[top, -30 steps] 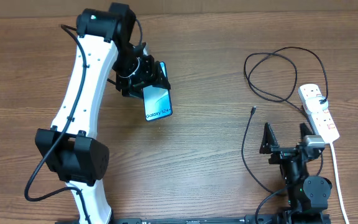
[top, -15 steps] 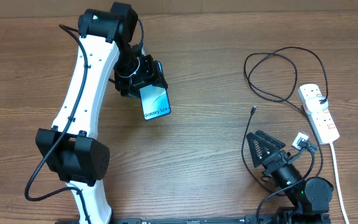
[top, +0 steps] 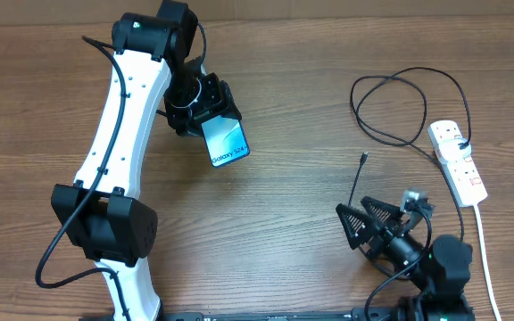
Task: Plug charger to phone and switch on socket
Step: 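Reach the right gripper toward the phone held by the left gripper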
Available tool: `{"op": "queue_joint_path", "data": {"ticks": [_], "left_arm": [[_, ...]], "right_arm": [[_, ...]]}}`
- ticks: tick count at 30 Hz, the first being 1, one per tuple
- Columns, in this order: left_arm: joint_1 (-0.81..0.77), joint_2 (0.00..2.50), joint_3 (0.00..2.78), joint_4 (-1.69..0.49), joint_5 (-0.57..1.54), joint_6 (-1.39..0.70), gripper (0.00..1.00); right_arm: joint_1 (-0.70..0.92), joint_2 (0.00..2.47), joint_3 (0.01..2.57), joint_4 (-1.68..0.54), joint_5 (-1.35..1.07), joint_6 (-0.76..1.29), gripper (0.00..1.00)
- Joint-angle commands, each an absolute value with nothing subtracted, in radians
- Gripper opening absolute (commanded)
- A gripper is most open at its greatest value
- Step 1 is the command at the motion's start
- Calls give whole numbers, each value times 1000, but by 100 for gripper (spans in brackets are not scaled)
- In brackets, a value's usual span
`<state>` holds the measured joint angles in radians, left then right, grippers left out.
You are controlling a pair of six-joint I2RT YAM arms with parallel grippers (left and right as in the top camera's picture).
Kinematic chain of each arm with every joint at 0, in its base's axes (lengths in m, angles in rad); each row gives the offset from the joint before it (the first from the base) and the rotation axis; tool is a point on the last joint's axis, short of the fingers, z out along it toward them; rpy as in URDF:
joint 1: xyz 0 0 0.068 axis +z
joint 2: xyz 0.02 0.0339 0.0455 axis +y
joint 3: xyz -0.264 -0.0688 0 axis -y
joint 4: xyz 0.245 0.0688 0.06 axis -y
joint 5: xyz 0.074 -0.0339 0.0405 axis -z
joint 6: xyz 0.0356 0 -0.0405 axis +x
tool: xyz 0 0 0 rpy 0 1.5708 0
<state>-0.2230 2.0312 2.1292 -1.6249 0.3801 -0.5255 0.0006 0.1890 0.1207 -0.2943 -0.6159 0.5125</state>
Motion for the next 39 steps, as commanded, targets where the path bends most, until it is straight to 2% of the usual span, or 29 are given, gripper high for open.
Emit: {"op": "queue_joint_path", "data": {"ticks": [1,5,8,17,25,31,39], "left_arm": [[-231,1993,2156,-1615,384,-588,15],[-246,1993,2156,-1599,384,-622,16],[-262,1993,2155,-1585,382,-656,16],[-297,1993,2155,-1507,382,-763,17],[-315,1993,2155,-1462,385,-847,16],[-335,1993,2155,-1440,385,-869,17],[-366,1993,2155,-1413,384,-888,18]], "right_arm": [[1,305,239,-353,-564,434,100],[41,450,319,-377,-622,448,100],[113,548,350,-317,-656,496,100],[332,811,348,192,-421,857,100],[528,1128,348,607,-163,913,100],[577,1338,349,979,-64,918,100],[597,1499,414,1072,-64,999,99]]}}
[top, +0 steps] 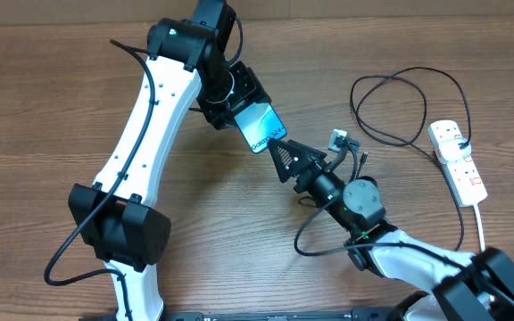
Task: Plug charger to phone and switch on socket
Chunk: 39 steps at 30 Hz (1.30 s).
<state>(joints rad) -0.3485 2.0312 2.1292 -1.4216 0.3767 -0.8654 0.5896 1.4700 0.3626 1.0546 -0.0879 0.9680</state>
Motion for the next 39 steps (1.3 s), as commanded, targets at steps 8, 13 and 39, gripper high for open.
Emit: {"op": "queue_joint_path", "data": {"ticks": [8,13,39], "left_arm": [[-390,1993,2155,-1401,384,-899,18],[-408,1993,2155,-1385,384,-901,18],[-446,1993,2155,-1386,363,-920,20]], "right_arm": [[598,1503,508,1037,-64,999,83],[609,1503,525,1019,-52,999,75],[609,1503,525,986,-45,999,27]]}}
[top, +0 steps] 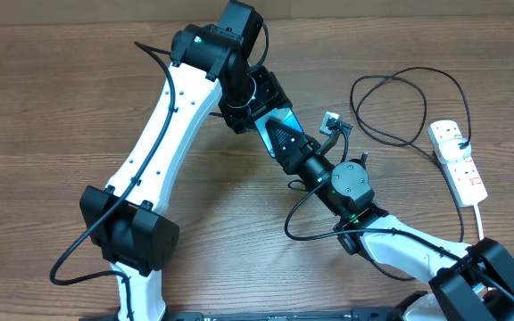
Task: Plug charger to phone and switch on socket
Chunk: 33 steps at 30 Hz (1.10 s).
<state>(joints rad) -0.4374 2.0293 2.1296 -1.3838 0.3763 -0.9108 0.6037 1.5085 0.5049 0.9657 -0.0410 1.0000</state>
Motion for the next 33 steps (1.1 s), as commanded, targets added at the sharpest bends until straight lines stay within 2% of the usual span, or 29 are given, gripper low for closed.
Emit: {"op": "queue_joint_path", "data": {"ticks": [1,19,23,27,29,33], "left_arm": [[-446,1993,2155,-1386,363,-920,20],[-446,1993,2155,-1387,363,-920,25],[-446,1993,2155,-1388,363,-920,33],[-446,1993,2155,-1388,363,-920,53],[-445,1993,2155,-1387,363,-919,56],[-435,1993,2156,-1384,363,-913,67]], "right_arm": [[609,1503,525,986,-45,999,26],[609,1503,525,986,-45,999,12],[609,1503,525,986,-45,999,11],[609,1503,525,986,-45,1000,11],[608,1503,525,986,-45,999,7],[599,1503,525,986,-46,1000,6]]}}
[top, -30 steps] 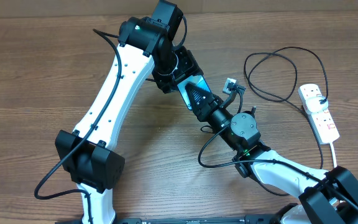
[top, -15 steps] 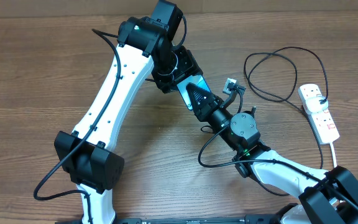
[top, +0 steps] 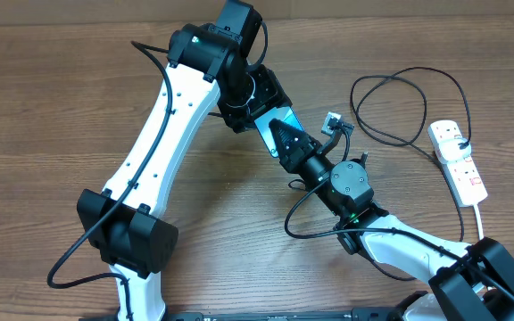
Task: Plug charger to phone and switch on socket
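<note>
The phone (top: 286, 119), blue screen up, is held tilted above the table's middle, with my left gripper (top: 255, 105) shut on its upper end. My right gripper (top: 277, 135) reaches in from the lower right, and its black fingers lie over the phone's lower end. Whether they are closed on it cannot be told. The black charger cable (top: 391, 80) loops on the table at the right, its free plug end (top: 363, 158) lying loose beside my right wrist. The white socket strip (top: 458, 160) lies at the far right.
A white mains lead (top: 484, 241) runs from the strip toward the front right edge. My right arm's own cables (top: 306, 227) hang in a loop under its forearm. The left arm's white links (top: 159, 160) cross the table's left half.
My right gripper has edged slightly up and left along the phone's lower end. The left arm, the phone, the cable and the strip are where they were.
The left gripper held the phone at the back left while the right gripper stood open near the front right. Then the phone was nearer the middle with the right gripper just below it. Then the right fingers overlapped the phone's lower end, as they do now.
</note>
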Available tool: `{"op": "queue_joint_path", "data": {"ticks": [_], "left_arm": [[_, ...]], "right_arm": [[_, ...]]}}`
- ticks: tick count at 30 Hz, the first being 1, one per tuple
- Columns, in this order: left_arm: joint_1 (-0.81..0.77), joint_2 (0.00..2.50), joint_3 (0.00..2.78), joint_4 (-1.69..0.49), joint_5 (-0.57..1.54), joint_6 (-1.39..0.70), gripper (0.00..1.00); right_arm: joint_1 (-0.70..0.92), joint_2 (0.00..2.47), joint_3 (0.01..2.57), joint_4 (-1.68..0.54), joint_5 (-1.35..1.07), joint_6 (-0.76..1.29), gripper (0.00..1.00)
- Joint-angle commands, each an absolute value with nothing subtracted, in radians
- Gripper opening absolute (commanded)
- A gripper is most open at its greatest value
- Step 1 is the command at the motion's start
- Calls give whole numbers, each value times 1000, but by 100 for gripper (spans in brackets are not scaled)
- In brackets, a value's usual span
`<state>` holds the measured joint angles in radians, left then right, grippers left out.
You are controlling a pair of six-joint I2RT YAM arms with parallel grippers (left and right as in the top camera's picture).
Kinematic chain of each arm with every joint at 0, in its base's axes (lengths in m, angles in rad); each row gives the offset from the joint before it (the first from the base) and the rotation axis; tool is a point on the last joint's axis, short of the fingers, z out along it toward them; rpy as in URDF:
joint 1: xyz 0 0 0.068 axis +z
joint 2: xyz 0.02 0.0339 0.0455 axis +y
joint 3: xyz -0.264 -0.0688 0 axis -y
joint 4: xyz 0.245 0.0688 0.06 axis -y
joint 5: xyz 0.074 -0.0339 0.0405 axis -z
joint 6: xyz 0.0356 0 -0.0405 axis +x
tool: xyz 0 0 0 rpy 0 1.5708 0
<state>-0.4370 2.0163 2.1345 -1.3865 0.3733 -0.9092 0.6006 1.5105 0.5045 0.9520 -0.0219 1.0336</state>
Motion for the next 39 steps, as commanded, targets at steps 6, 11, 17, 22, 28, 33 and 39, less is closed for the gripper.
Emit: {"op": "queue_joint_path", "data": {"ticks": [6,11,17,22,28,33,39], "left_arm": [[-416,1993,2156,-1356,371,-913,86],[-392,1993,2159,-1215,489,-864,100],[-315,1993,2251,-1246,400,-685,100],[-282,1993,2407,-1555,-139,-628,100],[-298,1960,2455,-1690,-189,-590,99],[-302,1938,2453,-1690,73,-577,100],[-302,1829,2348,-1690,134,-547,100]], "right_arm": [[566,1503,525,977,-46,1004,6],[548,1503,525,866,-47,1078,4],[547,1503,525,840,-318,1286,4],[547,1503,525,817,-598,1629,4],[548,1503,525,793,-639,1978,4],[540,1503,525,795,-500,2149,4],[509,1503,525,797,-482,2138,4]]}}
